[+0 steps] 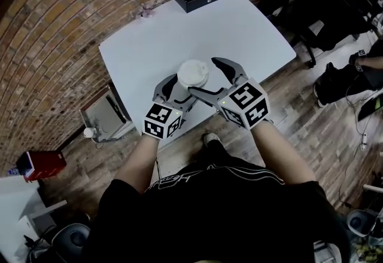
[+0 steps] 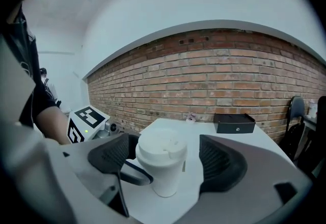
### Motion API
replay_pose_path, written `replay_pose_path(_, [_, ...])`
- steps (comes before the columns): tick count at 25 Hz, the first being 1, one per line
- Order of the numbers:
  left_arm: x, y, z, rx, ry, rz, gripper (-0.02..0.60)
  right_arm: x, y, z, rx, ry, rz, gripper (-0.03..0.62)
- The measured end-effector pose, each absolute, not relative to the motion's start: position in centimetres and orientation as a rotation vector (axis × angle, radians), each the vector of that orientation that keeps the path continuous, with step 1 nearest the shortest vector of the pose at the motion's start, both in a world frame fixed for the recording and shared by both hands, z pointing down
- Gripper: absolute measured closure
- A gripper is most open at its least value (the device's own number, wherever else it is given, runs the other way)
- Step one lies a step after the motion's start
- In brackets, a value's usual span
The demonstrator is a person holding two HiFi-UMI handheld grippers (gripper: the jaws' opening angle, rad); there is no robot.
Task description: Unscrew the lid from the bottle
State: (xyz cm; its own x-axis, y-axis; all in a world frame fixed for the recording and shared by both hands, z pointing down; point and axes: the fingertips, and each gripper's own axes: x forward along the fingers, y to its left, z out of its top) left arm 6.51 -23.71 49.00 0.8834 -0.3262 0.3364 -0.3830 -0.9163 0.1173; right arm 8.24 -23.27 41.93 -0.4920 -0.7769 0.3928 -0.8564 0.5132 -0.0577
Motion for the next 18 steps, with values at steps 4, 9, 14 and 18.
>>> replay_pose_path(4, [7.6,-23.6,49.1,2.891,-0.514,0.45,0.218,8.0,-24.0,42.8,1.328,-2.44,0.335,0.213])
replay_pose_path(9, [7.5,-23.5,49.1,2.899,-0.504,0.437,0.216,7.6,-24.0,43.1,1.298,-2.44,0.316,0.256])
replay_pose_path(14, [7.4,-23.6,49.3,2.893,-0.505,0.445,0.216,7.6,-24.1,43.3,1.275,-2.457,0.316,0.266])
replay_pose_path(18, [7.5,-23.5,49.3,2.89,-0.5,0.458,0.216,7.6,-24.0,43.3,1.199,-2.474,0.323,0.269])
